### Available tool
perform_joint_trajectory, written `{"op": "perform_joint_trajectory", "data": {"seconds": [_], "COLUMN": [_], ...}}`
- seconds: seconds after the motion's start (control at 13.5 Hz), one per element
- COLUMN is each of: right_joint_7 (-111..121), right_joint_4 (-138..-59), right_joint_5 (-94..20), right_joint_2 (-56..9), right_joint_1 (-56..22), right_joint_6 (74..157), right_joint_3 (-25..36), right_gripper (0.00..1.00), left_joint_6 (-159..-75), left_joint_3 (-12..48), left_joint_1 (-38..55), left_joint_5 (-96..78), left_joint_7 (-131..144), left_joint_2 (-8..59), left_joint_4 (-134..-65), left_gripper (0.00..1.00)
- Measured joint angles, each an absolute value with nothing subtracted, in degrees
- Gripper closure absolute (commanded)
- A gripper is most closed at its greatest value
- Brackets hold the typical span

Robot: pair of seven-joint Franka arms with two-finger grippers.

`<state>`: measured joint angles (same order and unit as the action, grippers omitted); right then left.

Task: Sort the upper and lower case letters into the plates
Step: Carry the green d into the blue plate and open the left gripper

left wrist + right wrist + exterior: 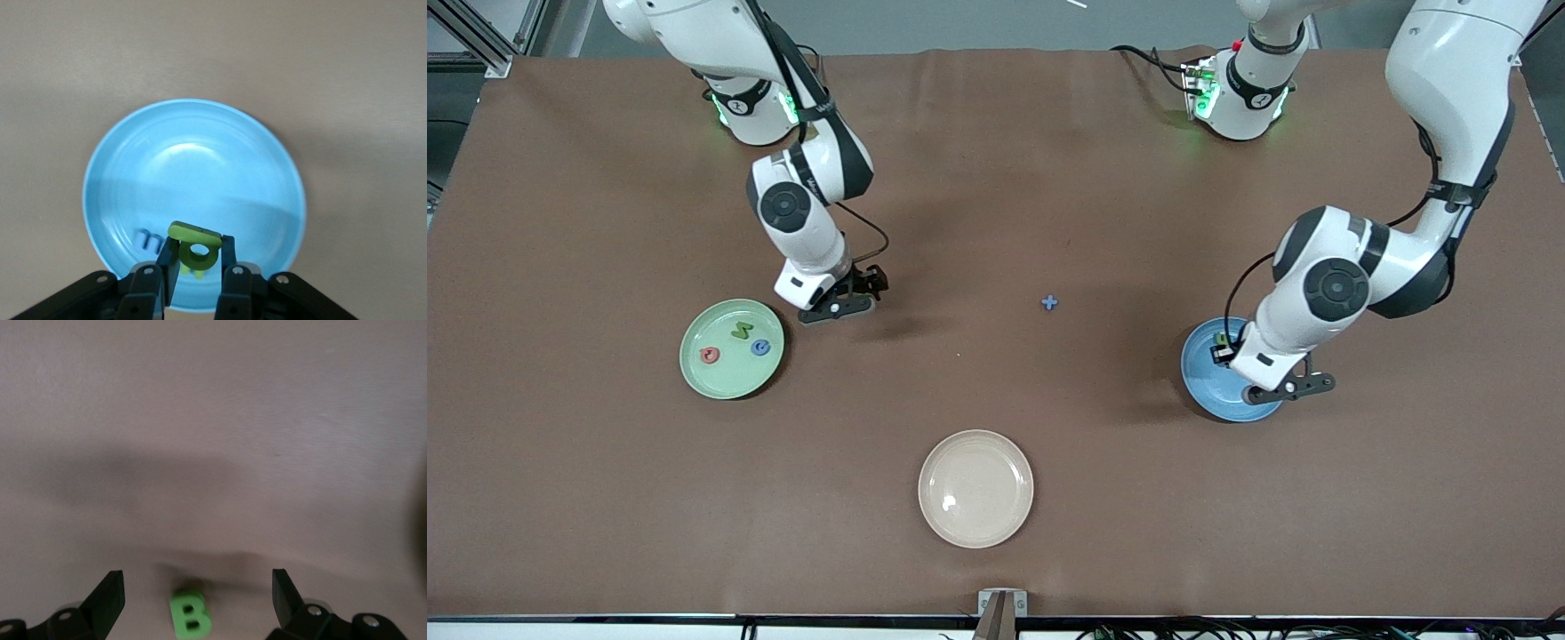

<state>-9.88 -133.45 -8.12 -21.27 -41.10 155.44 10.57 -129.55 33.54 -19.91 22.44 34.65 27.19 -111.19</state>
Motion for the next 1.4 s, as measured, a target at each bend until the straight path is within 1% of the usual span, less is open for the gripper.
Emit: {"op": "perform_joint_trajectory", "data": {"seconds": [0.22,0.66,0.96,1.03,1.11,1.26,1.33,1.4], "right_joint_7": [-9.88,-9.82,-9.72,-9.63,-9.55,-9.43,-9.43,-9.42], "right_joint_4": [-133.39,-133.03,-133.01,-133.01,-132.98,-132.97,-132.97,-132.98], "right_joint_5": [-8.12,-8.12,-8.12,-8.12,-8.12,-8.12,-8.12,-8.12], "right_joint_2": [-23.7,-23.09,-22.75,-22.71,-22.66,-22.56,-22.52,-22.43], "right_joint_1": [-42.09,-42.14,-42.57,-42.85,-43.1,-43.28,-43.28,-43.28], "right_joint_6": [156.98,152.97,151.83,151.79,151.8,151.69,151.57,151.23], "right_joint_3": [10.58,10.63,10.57,10.57,10.57,10.57,10.57,10.57], "right_gripper": [0.02,0.03,0.13,0.14,0.15,0.15,0.15,0.15], "left_joint_6": [-133.12,-137.81,-139.42,-139.43,-139.43,-139.43,-139.43,-139.43], "left_joint_3": [33.52,33.0,32.85,32.86,32.86,32.85,32.85,32.85], "left_joint_1": [-23.14,-24.82,-24.86,-24.86,-24.86,-24.86,-24.86,-24.87], "left_joint_5": [22.75,28.67,31.59,31.89,32.2,32.45,32.48,32.52], "left_joint_7": [30.42,29.58,29.6,29.6,29.6,29.6,29.6,29.6], "left_joint_2": [27.73,32.47,35.44,35.83,36.15,36.56,36.62,36.62], "left_joint_4": [-113.99,-114.39,-113.2,-112.88,-112.57,-112.19,-112.09,-112.01], "left_gripper": [0.94,0.94,0.94,0.94,0.92,0.85,0.65,0.5]}}
